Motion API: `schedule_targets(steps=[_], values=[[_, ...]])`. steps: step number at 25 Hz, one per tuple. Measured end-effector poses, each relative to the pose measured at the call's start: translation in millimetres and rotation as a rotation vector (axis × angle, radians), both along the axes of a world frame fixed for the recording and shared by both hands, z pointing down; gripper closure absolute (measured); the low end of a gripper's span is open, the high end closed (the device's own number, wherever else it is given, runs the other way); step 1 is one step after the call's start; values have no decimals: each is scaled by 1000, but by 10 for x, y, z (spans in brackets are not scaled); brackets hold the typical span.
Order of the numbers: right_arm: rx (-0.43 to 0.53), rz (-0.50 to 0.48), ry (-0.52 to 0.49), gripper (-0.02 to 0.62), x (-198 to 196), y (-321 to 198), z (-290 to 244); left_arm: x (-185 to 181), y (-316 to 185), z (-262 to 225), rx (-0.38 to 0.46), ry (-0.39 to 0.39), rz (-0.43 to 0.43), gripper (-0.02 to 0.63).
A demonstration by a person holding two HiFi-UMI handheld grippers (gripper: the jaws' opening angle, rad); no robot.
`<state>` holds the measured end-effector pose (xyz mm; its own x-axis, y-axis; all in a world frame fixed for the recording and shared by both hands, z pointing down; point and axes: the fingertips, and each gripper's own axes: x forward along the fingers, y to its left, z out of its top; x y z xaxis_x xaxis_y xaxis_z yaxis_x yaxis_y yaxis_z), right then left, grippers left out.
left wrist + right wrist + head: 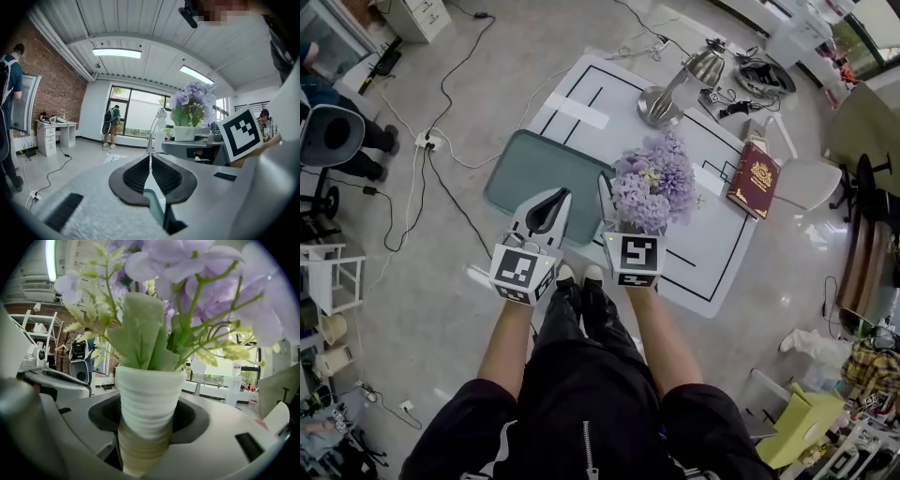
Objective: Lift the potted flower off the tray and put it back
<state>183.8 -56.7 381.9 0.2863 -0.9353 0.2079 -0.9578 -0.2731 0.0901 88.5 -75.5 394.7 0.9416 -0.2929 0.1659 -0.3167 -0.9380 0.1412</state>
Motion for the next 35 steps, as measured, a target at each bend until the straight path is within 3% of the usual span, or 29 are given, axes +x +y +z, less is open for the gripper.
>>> schedule_targets(steps=[17, 35], values=[[3, 110, -14, 336, 230, 662, -211, 256, 198, -133, 28, -23, 73, 588], [1, 88, -16, 336, 87, 731, -152, 271, 308, -140, 48, -32, 89, 601]])
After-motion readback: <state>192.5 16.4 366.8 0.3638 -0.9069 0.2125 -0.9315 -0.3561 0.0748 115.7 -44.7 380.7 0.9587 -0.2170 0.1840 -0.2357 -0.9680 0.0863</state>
